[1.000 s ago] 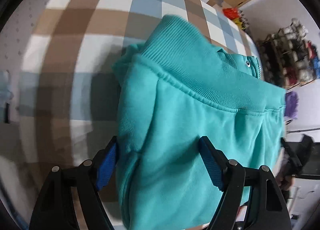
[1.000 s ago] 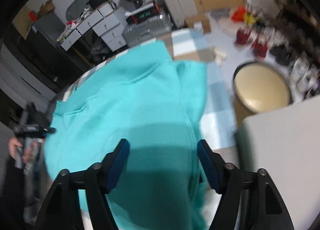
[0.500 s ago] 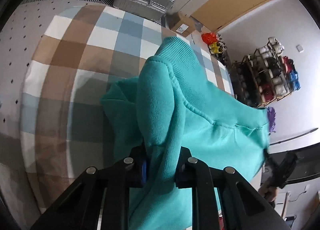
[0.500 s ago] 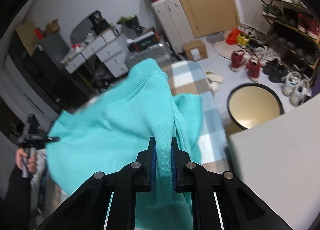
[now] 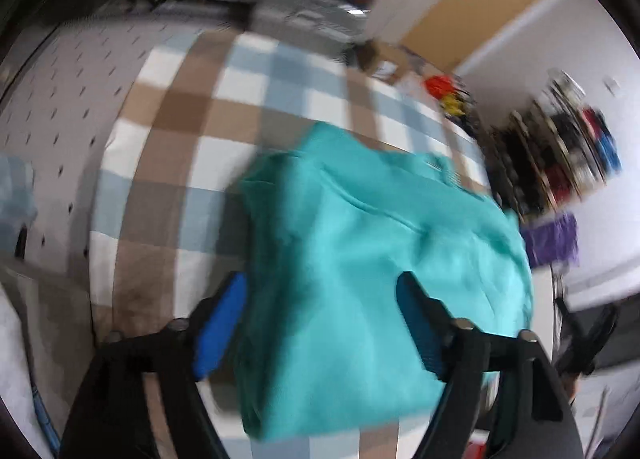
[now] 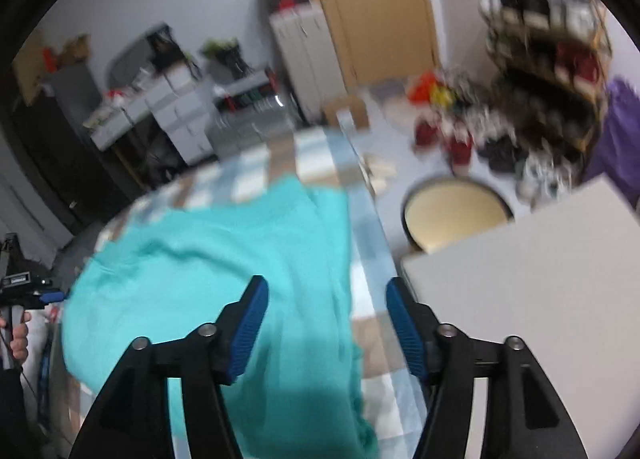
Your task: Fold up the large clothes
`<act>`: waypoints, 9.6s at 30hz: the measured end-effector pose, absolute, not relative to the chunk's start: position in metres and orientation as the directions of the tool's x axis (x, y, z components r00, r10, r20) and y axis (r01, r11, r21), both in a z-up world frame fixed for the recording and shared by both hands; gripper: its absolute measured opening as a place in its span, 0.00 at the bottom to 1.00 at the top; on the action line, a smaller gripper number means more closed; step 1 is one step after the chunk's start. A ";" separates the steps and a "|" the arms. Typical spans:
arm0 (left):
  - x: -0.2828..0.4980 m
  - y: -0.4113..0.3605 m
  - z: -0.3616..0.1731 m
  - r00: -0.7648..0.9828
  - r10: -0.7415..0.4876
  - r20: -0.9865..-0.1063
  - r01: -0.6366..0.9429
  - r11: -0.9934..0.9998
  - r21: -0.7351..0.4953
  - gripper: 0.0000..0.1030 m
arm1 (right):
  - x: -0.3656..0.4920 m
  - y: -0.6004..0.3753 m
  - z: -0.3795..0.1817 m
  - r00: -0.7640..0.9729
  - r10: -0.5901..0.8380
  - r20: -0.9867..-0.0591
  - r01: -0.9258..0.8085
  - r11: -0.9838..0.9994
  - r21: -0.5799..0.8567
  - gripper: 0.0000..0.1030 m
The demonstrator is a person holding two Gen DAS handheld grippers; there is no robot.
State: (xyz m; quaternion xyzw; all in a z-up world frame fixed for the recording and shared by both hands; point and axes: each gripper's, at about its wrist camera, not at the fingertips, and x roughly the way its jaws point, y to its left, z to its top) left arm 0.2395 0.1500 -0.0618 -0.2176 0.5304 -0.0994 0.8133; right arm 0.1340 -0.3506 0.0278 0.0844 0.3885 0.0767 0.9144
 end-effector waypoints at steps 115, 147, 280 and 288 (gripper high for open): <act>0.169 0.044 -0.175 0.434 -0.264 -0.861 0.115 0.964 -0.238 0.83 | 0.244 -0.224 -0.008 0.427 0.213 -0.879 -0.210 0.969 0.133 0.11; 0.158 0.106 -0.097 0.608 -0.307 -0.732 0.012 0.926 -0.379 0.84 | 0.050 -0.155 -0.037 0.558 0.263 -0.787 -0.214 0.962 0.170 0.29; 0.046 -0.087 -0.073 0.123 -0.590 -0.798 0.391 0.768 -0.507 0.87 | -0.012 -0.249 0.104 0.885 0.091 -0.456 -0.251 0.919 -0.303 0.11; -0.003 0.074 -0.042 0.286 -0.739 -0.611 0.220 0.671 -0.708 0.88 | -0.063 -0.102 0.021 0.834 0.158 -0.529 -0.519 0.551 -0.653 0.12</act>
